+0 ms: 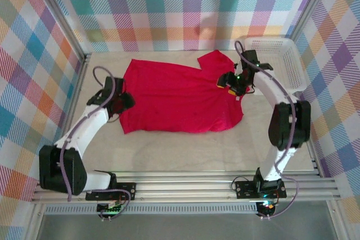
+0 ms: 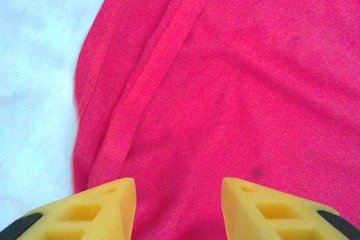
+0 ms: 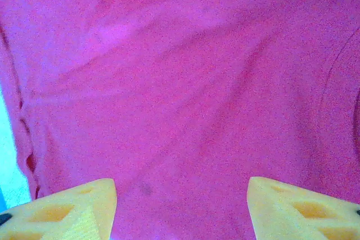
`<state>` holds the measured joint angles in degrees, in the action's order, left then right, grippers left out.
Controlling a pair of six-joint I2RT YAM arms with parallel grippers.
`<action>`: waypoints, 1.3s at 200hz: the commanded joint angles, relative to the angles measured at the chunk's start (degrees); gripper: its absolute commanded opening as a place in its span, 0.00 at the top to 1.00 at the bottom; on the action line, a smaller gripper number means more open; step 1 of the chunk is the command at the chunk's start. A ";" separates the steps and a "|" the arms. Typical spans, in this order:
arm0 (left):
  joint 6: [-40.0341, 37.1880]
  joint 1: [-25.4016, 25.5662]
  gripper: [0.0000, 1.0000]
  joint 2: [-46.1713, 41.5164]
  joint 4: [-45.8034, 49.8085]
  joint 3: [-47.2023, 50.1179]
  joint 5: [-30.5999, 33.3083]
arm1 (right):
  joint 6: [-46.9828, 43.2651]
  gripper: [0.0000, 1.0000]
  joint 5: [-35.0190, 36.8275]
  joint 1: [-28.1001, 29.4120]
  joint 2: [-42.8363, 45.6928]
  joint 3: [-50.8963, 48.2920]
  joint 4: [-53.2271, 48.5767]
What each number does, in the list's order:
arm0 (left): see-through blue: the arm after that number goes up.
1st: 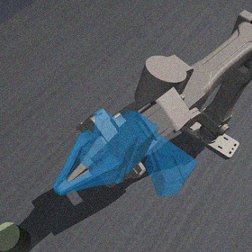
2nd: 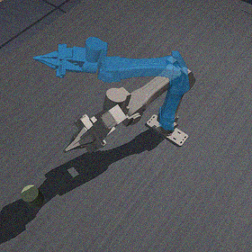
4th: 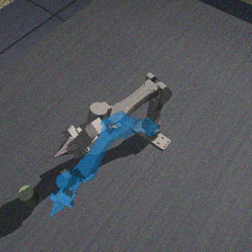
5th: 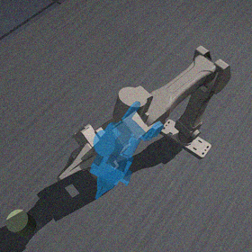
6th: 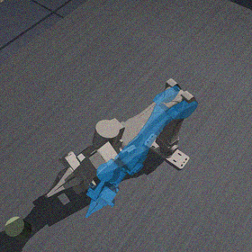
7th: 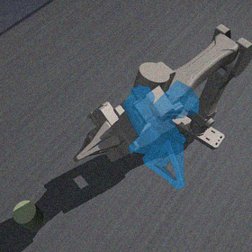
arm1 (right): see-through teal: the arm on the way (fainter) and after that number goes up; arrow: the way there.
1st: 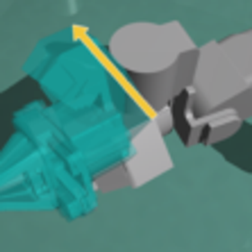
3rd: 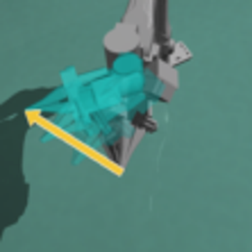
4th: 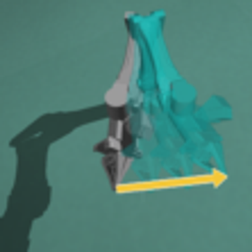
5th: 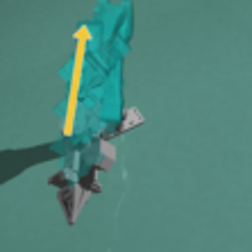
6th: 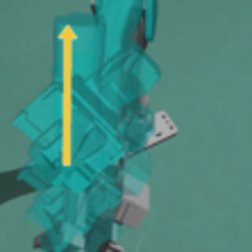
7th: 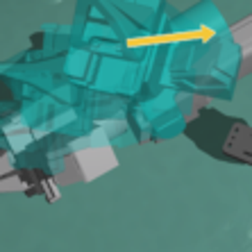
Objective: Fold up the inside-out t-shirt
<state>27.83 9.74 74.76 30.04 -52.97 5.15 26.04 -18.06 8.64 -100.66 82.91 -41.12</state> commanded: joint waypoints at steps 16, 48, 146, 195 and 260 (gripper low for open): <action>2.94 0.19 0.55 -1.81 2.28 9.96 -0.73 | -0.74 0.36 -2.16 0.31 5.85 -8.71 -0.10; 4.33 0.19 0.55 1.73 -2.44 12.34 -3.09 | -0.47 0.35 -1.80 0.63 10.42 -16.26 0.16; 2.31 0.33 1.00 1.82 1.99 7.67 3.71 | 0.63 0.30 -2.28 2.52 13.91 -28.73 1.67; 1.18 0.05 1.00 -5.12 8.06 1.35 4.87 | 4.70 0.38 -2.17 5.33 7.15 -28.82 10.73; -0.51 -7.10 1.00 -8.47 10.03 -5.50 1.17 | -0.52 1.00 2.22 1.15 12.21 -19.19 1.64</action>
<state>28.69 5.34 68.34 37.78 -55.13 7.18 28.64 -17.37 11.70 -94.67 58.94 -33.89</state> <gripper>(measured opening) 0.049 0.047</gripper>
